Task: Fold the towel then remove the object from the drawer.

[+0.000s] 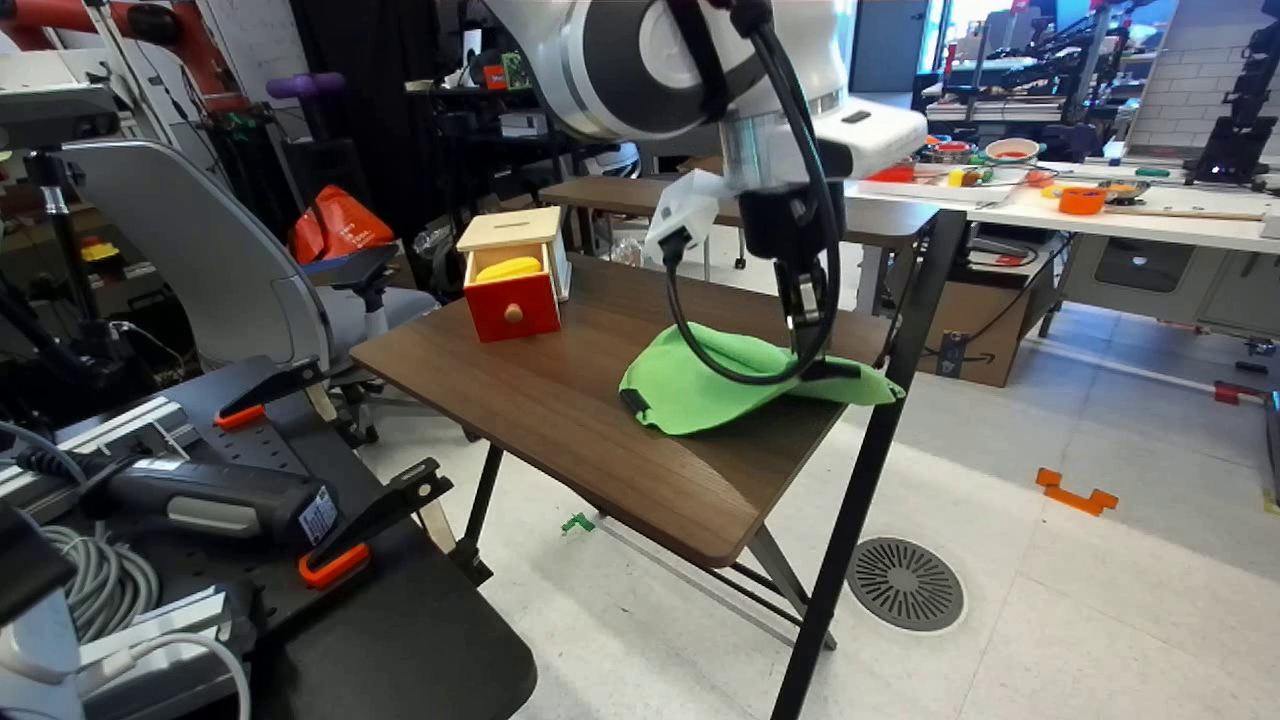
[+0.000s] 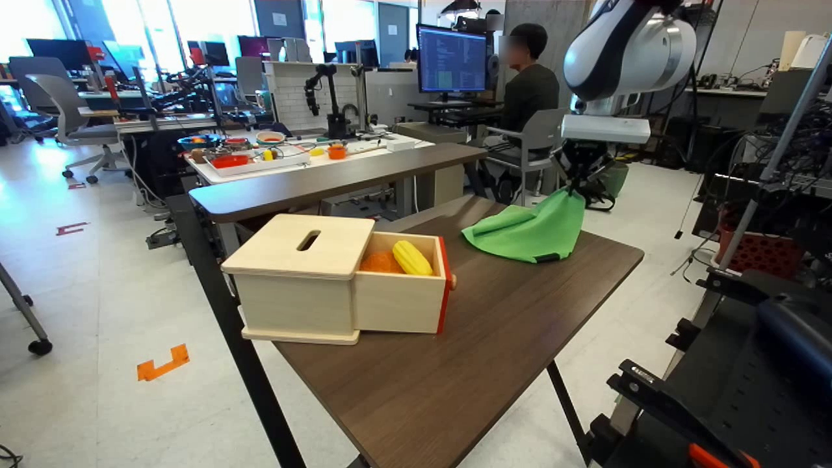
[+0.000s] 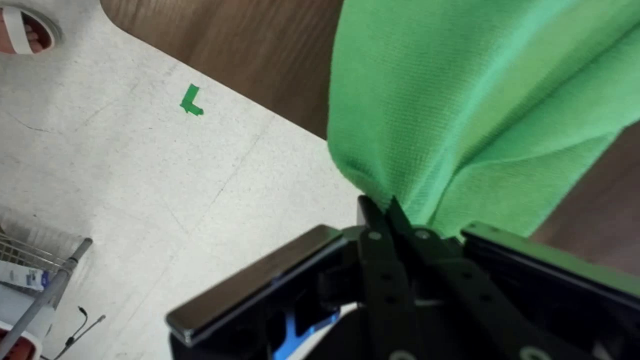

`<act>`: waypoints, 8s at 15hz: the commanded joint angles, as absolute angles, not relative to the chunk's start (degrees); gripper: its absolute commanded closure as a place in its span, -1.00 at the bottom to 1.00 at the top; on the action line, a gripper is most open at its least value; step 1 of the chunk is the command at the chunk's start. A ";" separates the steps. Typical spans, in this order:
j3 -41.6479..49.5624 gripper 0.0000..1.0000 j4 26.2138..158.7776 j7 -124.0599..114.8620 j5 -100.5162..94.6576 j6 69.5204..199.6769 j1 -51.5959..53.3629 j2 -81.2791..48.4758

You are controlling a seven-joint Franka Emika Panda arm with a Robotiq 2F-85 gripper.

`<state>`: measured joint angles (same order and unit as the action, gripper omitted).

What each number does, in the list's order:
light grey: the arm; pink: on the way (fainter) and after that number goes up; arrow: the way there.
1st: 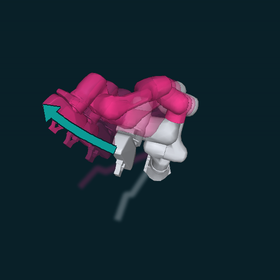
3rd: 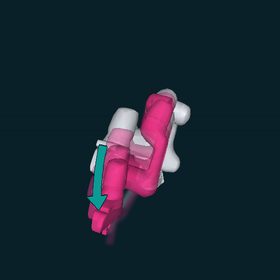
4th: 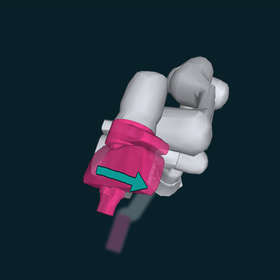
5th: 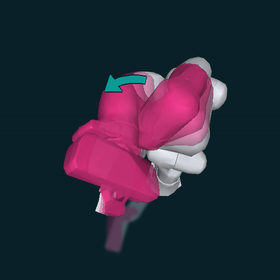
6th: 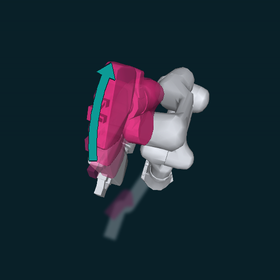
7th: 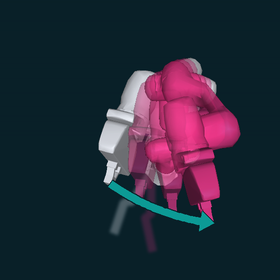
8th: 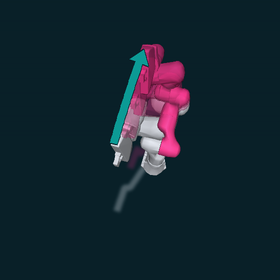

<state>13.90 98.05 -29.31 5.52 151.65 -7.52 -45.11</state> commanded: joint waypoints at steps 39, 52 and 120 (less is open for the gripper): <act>-6.60 -1.00 113.40 -17.37 12.47 162.18 2.48 -29.73; -11.68 -1.00 114.96 -2.60 12.64 156.00 2.98 -32.74; 1.86 0.03 109.46 -8.98 6.04 156.46 1.66 -43.04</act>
<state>1.25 109.72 -7.45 6.20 157.06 0.91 -43.96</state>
